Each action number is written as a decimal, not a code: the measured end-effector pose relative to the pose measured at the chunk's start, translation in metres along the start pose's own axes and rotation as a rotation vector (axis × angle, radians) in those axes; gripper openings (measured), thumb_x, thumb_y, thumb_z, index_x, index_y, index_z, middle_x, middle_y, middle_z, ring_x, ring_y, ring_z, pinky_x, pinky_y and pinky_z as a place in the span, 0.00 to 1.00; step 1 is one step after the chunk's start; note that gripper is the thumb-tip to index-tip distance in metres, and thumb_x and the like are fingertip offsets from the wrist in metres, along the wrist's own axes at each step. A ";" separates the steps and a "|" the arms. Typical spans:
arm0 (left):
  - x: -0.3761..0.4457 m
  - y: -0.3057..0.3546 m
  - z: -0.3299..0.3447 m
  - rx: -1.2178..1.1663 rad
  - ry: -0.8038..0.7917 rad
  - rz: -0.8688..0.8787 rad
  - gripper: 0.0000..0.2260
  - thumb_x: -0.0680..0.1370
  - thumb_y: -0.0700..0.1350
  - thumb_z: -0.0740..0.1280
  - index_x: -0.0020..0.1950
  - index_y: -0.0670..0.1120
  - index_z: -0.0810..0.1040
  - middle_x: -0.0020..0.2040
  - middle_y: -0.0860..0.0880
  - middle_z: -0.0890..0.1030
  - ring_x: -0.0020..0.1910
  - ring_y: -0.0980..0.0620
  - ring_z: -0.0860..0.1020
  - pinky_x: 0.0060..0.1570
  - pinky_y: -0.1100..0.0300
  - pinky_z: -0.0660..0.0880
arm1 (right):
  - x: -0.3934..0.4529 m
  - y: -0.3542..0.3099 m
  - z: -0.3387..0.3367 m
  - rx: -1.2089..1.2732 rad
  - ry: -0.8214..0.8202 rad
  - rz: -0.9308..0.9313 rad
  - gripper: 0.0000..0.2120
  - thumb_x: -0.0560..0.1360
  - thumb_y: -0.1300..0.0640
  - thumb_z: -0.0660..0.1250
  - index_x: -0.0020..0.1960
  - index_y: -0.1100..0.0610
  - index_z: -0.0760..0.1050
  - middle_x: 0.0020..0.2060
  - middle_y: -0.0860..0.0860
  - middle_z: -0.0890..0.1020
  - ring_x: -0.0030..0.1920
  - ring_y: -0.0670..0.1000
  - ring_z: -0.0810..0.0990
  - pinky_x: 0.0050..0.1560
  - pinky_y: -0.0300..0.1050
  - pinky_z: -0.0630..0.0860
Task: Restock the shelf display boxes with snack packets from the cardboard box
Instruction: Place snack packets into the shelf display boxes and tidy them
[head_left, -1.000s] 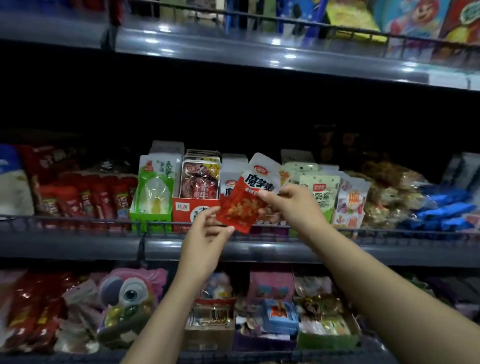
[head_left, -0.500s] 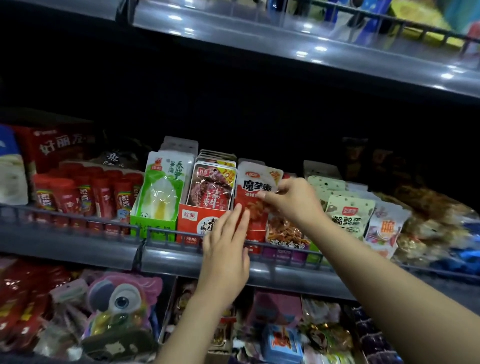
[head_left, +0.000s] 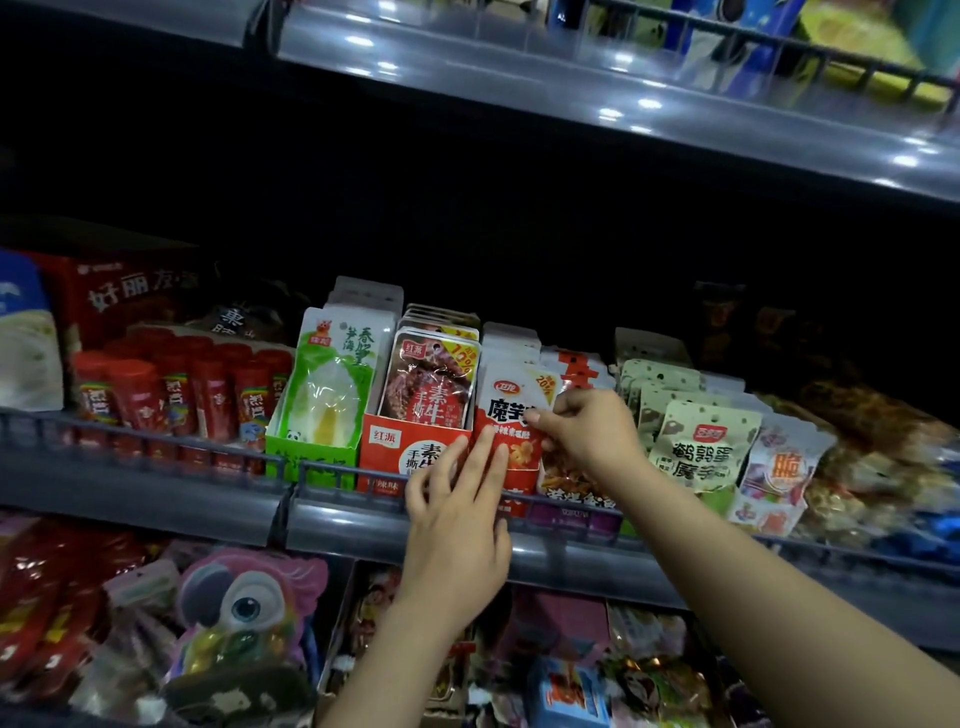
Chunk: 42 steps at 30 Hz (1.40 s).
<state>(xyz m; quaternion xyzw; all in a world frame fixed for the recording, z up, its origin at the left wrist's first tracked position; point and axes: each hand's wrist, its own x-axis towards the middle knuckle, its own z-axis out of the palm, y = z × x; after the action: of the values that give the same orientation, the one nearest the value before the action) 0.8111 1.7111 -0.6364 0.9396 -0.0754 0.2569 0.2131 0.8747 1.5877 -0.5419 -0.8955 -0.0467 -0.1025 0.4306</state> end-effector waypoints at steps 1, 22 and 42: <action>0.000 0.000 0.000 0.009 0.002 0.001 0.31 0.77 0.49 0.61 0.77 0.52 0.52 0.77 0.56 0.45 0.74 0.52 0.46 0.70 0.50 0.43 | 0.001 0.000 0.000 0.004 -0.007 0.009 0.14 0.72 0.54 0.71 0.32 0.57 0.72 0.27 0.53 0.78 0.28 0.51 0.75 0.34 0.48 0.76; 0.013 0.088 -0.021 -0.287 0.033 0.048 0.22 0.81 0.49 0.57 0.75 0.55 0.58 0.73 0.61 0.57 0.73 0.61 0.49 0.64 0.72 0.33 | -0.084 0.051 -0.094 0.126 0.276 -0.140 0.07 0.75 0.57 0.67 0.53 0.51 0.76 0.40 0.46 0.78 0.40 0.40 0.76 0.38 0.29 0.72; 0.174 0.231 0.011 0.250 -0.668 0.409 0.32 0.79 0.60 0.59 0.78 0.51 0.50 0.78 0.52 0.50 0.76 0.52 0.51 0.74 0.57 0.52 | -0.012 0.130 -0.157 -0.064 0.333 0.085 0.05 0.78 0.60 0.59 0.53 0.59 0.66 0.52 0.55 0.72 0.55 0.55 0.73 0.45 0.42 0.66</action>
<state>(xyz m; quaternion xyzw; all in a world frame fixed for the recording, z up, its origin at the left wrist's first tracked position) 0.9070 1.4938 -0.4719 0.9556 -0.2940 -0.0182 0.0057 0.8631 1.3843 -0.5478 -0.8806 0.0665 -0.2326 0.4074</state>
